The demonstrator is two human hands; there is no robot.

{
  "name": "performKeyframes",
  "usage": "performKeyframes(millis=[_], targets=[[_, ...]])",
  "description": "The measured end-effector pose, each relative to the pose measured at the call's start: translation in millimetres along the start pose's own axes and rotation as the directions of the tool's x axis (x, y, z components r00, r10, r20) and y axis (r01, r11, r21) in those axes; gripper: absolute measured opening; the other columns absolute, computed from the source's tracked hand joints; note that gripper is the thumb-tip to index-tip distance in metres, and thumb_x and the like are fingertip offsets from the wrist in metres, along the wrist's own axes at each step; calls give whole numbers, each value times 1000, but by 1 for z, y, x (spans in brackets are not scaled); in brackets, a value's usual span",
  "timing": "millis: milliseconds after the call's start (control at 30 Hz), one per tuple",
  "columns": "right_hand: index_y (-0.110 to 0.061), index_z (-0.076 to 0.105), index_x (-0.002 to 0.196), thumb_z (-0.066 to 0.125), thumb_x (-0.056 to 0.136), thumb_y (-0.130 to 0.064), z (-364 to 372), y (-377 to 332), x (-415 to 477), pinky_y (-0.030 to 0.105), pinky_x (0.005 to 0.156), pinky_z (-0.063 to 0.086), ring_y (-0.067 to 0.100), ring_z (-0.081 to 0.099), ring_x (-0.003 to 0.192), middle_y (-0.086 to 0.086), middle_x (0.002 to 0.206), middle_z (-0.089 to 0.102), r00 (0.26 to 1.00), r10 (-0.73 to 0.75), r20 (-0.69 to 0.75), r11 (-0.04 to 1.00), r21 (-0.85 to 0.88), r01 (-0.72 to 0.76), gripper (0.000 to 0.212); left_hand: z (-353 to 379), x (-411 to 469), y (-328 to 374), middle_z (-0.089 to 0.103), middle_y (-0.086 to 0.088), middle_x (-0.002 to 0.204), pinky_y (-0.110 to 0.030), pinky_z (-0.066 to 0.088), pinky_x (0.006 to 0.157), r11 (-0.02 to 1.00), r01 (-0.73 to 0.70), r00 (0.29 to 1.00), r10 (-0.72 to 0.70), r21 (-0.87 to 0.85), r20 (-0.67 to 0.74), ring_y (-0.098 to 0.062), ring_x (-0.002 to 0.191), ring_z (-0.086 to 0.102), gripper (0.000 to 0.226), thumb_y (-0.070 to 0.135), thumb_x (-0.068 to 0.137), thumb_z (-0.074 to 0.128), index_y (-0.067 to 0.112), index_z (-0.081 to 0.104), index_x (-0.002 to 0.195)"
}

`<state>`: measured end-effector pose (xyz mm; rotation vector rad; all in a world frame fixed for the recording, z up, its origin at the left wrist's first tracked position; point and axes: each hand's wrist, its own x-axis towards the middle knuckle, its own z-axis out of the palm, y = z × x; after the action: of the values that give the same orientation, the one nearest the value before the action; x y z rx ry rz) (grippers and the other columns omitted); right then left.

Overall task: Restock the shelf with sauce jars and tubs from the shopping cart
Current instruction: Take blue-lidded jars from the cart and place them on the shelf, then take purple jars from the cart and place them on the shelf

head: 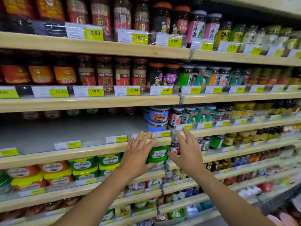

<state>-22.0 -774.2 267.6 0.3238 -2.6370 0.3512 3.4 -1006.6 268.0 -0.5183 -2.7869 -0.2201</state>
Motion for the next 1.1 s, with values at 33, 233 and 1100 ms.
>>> performKeyframes(millis=[33,233,1100], targets=[[-36,16,158,63,82,-67,-1,2,-13,57,118,28,30,20,151,5,165,18,1000,12,26,999,-36,-12,94,5,-9,4,-18,9,168,-50,-2,127,1000,-19,1000,19,18,25,-21,155,-19,102,67,88,60,42,-10,159],[-42,8,158,52,84,-75,-14,22,-96,59,119,16,27,6,154,-1,168,1,978,148,148,981,-145,-126,93,40,-43,38,-26,10,164,-54,-7,125,994,-110,985,112,-21,129,-22,153,-25,106,69,88,58,49,-25,152],[-36,27,155,41,67,-82,-149,309,-413,52,115,27,26,26,150,-1,164,24,675,736,49,669,-207,-714,101,182,-24,467,-25,12,165,-49,-2,126,765,-524,720,633,-374,286,-15,153,-22,104,69,87,57,45,-17,156]])
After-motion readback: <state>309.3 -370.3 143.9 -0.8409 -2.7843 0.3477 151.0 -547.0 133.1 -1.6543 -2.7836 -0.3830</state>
